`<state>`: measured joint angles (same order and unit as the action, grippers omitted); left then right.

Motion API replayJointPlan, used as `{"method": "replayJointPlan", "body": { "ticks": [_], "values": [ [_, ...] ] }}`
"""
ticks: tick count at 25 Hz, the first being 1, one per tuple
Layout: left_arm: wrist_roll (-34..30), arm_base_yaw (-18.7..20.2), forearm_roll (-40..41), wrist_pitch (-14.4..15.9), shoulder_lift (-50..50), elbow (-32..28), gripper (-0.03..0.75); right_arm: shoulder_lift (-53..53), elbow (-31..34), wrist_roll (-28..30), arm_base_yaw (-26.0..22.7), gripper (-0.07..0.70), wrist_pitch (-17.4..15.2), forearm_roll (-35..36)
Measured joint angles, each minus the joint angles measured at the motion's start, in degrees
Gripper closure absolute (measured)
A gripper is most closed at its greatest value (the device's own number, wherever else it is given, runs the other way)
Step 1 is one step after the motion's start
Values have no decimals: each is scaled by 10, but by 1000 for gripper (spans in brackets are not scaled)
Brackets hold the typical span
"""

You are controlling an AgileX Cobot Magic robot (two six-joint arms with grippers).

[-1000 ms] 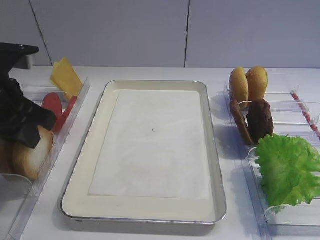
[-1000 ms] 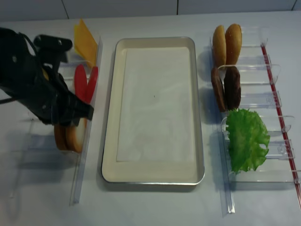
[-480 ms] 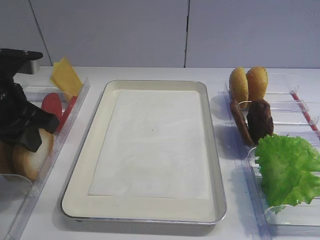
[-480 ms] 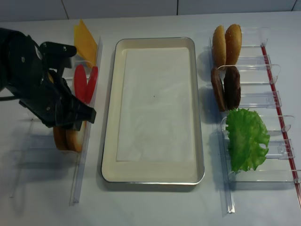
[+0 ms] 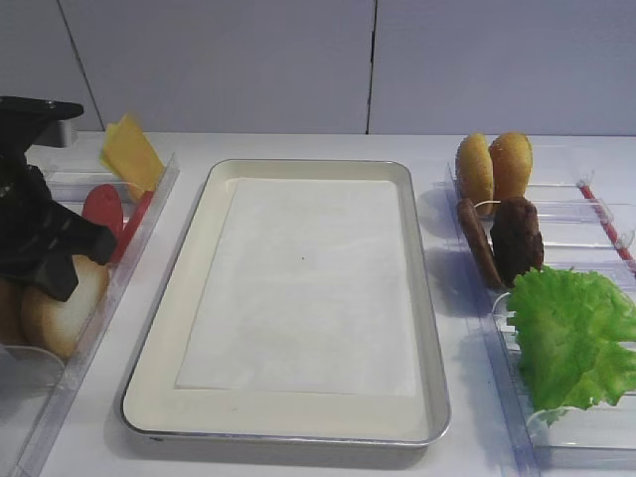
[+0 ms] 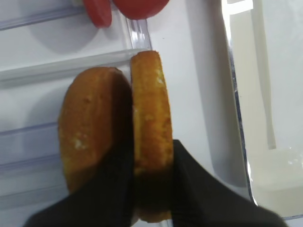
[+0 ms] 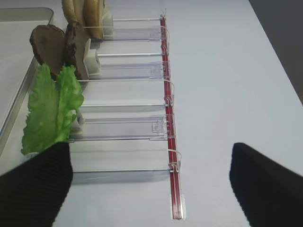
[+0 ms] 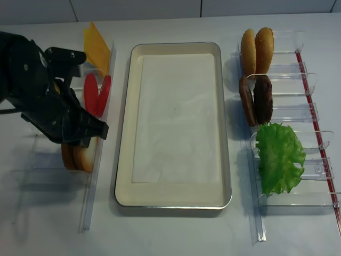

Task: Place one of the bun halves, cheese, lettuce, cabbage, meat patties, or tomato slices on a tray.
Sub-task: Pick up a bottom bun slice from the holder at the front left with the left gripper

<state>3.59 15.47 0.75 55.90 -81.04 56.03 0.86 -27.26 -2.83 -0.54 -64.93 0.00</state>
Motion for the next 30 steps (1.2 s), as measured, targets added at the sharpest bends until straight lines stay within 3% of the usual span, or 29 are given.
{"method": "replayJointPlan", "body": {
  "ticks": [10, 20, 30],
  "values": [
    [3, 0, 0, 9, 0, 2, 567, 0, 0, 0, 0, -63, 0, 0],
    [12, 0, 0, 65, -1, 45, 567, 0, 0, 0, 0, -63, 0, 0],
    [12, 0, -14, 70, 1, 47, 567, 0, 0, 0, 0, -63, 0, 0]
  ]
}}
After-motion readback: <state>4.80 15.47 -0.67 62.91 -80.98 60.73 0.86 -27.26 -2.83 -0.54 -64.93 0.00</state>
